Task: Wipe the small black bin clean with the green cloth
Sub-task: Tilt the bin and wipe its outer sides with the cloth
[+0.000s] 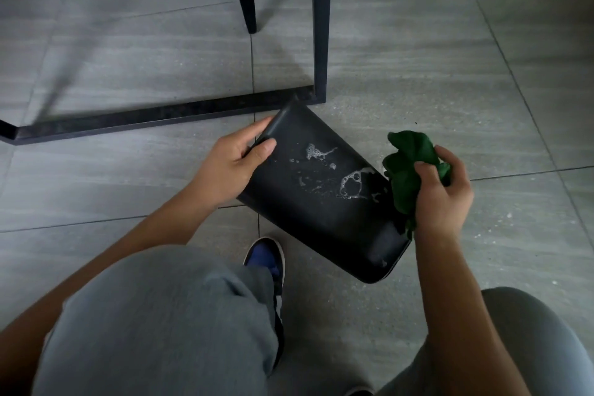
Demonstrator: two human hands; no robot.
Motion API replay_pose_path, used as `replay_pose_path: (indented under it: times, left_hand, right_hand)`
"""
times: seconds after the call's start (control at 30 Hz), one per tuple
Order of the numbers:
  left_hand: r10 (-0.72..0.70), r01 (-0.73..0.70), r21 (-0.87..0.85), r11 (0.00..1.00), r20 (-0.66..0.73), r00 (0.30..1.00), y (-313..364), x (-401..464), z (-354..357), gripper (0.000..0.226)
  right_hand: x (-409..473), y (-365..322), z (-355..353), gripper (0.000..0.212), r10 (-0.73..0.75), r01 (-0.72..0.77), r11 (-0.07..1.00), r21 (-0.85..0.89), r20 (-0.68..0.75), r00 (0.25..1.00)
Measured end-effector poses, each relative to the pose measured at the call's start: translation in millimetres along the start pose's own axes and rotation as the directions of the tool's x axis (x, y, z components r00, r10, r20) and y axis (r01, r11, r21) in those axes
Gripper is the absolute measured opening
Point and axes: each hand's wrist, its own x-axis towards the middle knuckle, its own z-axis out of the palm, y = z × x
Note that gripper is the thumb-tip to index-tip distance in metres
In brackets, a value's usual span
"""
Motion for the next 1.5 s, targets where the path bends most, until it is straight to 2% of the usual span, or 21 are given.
replay_pose_path:
  times: [0.2, 0.3, 0.37, 0.47, 0.57, 0.7, 0.9, 1.07, 1.2, 1.27, 1.37, 1.5]
  left_hand:
    - [-0.055, 0.052, -0.044, 0.998, -0.065, 0.996, -6.8, -6.4, 8.9, 0.041]
    - [-0.095, 0.085, -0.089, 0.992, -0.121, 0.988, -13.7, -7.1, 9.7, 0.039]
    - [-0.125, 0.109, -0.116, 0.987, -0.146, 0.981, -19.0, -6.3, 10.4, 0.039]
    - [-0.162, 0.138, -0.144, 0.980, -0.170, 0.972, -24.3, -3.9, 12.4, 0.039]
    - [-0.170, 0.147, -0.136, 0.980, -0.177, 0.969, -26.2, -3.6, 12.4, 0.039]
    - [-0.161, 0.137, -0.135, 0.981, -0.188, 0.969, -27.9, -5.6, 13.5, 0.039]
    - [-0.168, 0.144, -0.122, 0.982, -0.227, 0.959, -22.3, -14.7, 16.5, 0.036]
    - [-0.131, 0.123, -0.057, 0.991, -0.178, 0.975, -14.1, -10.3, 25.1, 0.032]
    - [-0.150, 0.118, -0.129, 0.985, -0.276, 0.949, -28.3, -16.1, 28.9, 0.034]
    - [-0.158, 0.122, -0.137, 0.983, -0.290, 0.944, -31.2, -15.7, 27.3, 0.032]
    - [-0.133, 0.116, -0.090, 0.989, -0.211, 0.968, -28.2, -11.8, 26.0, 0.029]
    - [-0.130, 0.117, -0.068, 0.991, -0.233, 0.964, -35.8, -12.0, 25.7, 0.028]
  right_hand:
    - [15.7, -1.9, -15.0, 0.020, 0.102, -0.109, 0.991, -0.078, -0.089, 0.991]
    - [25.0, -1.1, -24.9, 0.028, 0.130, -0.139, 0.987, -0.082, -0.108, 0.986]
    - [28.9, -2.2, -29.1, 0.033, 0.098, -0.107, 0.979, -0.173, -0.060, 0.993]
    - [30.2, 4.0, -24.3, 0.029, 0.086, -0.062, 0.941, -0.332, 0.057, 0.995]
    - [28.2, 10.3, -15.8, 0.027, 0.112, -0.065, 0.919, -0.389, 0.099, 0.989]
    - [20.3, 12.8, -11.2, 0.034, -0.001, 0.081, 0.908, -0.410, 0.192, 0.981]
    - [-2.5, 0.7, 12.9, 0.036, -0.077, 0.220, 0.895, -0.387, 0.352, 0.933]
    - [-20.4, -35.5, 90.7, 0.035, -0.227, 0.433, 0.860, -0.270, 0.558, 0.798]
    - [-54.8, -33.3, 134.5, 0.043, -0.430, 0.662, 0.714, -0.230, 0.602, 0.673]
    - [-60.2, -22.4, 131.5, 0.047, -0.487, 0.721, 0.646, -0.249, 0.593, 0.641]
    - [-40.7, -11.5, 101.3, 0.045, -0.479, 0.698, 0.649, -0.303, 0.551, 0.684]
    - [-16.2, 18.9, 14.6, 0.038, -0.314, 0.483, 0.734, -0.477, 0.392, 0.865]
